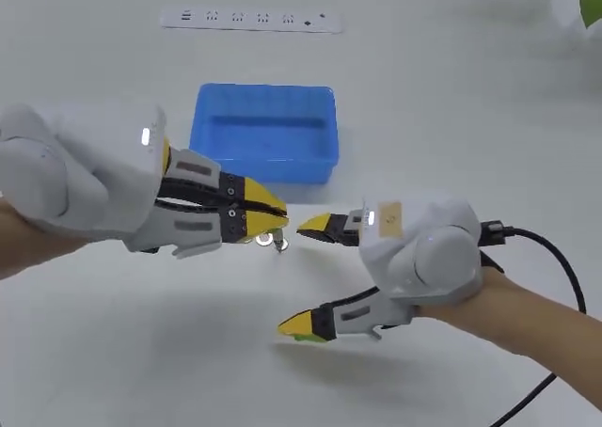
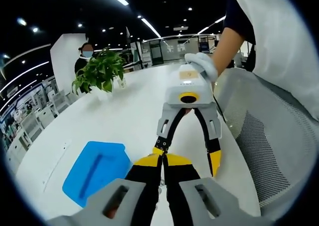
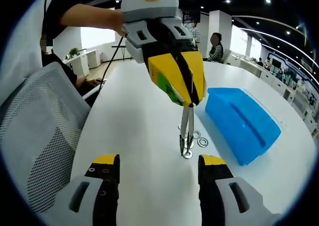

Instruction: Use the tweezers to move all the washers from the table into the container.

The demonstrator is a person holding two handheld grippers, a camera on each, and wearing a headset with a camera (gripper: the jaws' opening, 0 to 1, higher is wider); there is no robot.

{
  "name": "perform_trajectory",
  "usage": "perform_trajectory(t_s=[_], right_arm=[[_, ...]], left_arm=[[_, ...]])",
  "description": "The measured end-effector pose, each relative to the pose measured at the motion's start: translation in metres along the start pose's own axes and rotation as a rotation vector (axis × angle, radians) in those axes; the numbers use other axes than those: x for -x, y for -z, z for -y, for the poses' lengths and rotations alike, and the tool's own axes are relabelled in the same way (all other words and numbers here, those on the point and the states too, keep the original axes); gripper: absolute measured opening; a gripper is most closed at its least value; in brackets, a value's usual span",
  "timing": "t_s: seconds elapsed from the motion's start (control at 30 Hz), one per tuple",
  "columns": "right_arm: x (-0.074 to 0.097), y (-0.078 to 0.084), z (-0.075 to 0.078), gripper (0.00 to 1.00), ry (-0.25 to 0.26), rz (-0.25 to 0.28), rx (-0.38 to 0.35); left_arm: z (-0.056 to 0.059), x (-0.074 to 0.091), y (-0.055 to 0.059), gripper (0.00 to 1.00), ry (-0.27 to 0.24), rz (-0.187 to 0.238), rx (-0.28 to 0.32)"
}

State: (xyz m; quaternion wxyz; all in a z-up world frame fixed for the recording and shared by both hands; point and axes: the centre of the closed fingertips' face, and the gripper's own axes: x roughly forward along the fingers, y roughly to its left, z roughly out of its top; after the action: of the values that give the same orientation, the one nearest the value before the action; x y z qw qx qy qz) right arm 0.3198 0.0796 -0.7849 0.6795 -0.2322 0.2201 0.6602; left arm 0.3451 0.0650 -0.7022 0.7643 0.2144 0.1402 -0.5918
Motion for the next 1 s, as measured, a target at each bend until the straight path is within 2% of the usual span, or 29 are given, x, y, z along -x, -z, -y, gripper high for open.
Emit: perform_trajectory(t_s=[0.17, 0.37, 0.53, 0.6, 0.77, 1.0], right_arm=[[-0.007, -0.006, 0.008, 0.64, -0.002, 0.004, 0.006], [-0.013, -0.015, 0.012, 0.59, -0.008, 0.022, 0.011], [-0.016, -0.012, 0.013, 0.49, -0.02, 0.0, 0.027], [-0.016, -0.012, 0.013, 0.46, -0.024, -0.004, 0.027], [-0.014, -0.019, 0.018, 0.36, -0.015, 0.019, 0.02], [-0.016, -0.02, 0.022, 0.26, 0.0, 0.013, 0.024]], left_arm=[[0.006, 0.002, 0.001, 0.05, 0.055, -0.005, -0.004], [-0.001, 0.003, 0.003, 0.05, 0.066, -0.013, 0.007], [-0.002, 0.0, 0.001, 0.05, 0.085, -0.014, 0.008], [-0.003, -0.001, 0.002, 0.05, 0.089, -0.03, -0.022], [-0.003, 0.0, 0.003, 0.05, 0.1, -0.034, -0.01], [-0.002, 0.0, 0.005, 0.05, 0.118, -0.044, -0.016]])
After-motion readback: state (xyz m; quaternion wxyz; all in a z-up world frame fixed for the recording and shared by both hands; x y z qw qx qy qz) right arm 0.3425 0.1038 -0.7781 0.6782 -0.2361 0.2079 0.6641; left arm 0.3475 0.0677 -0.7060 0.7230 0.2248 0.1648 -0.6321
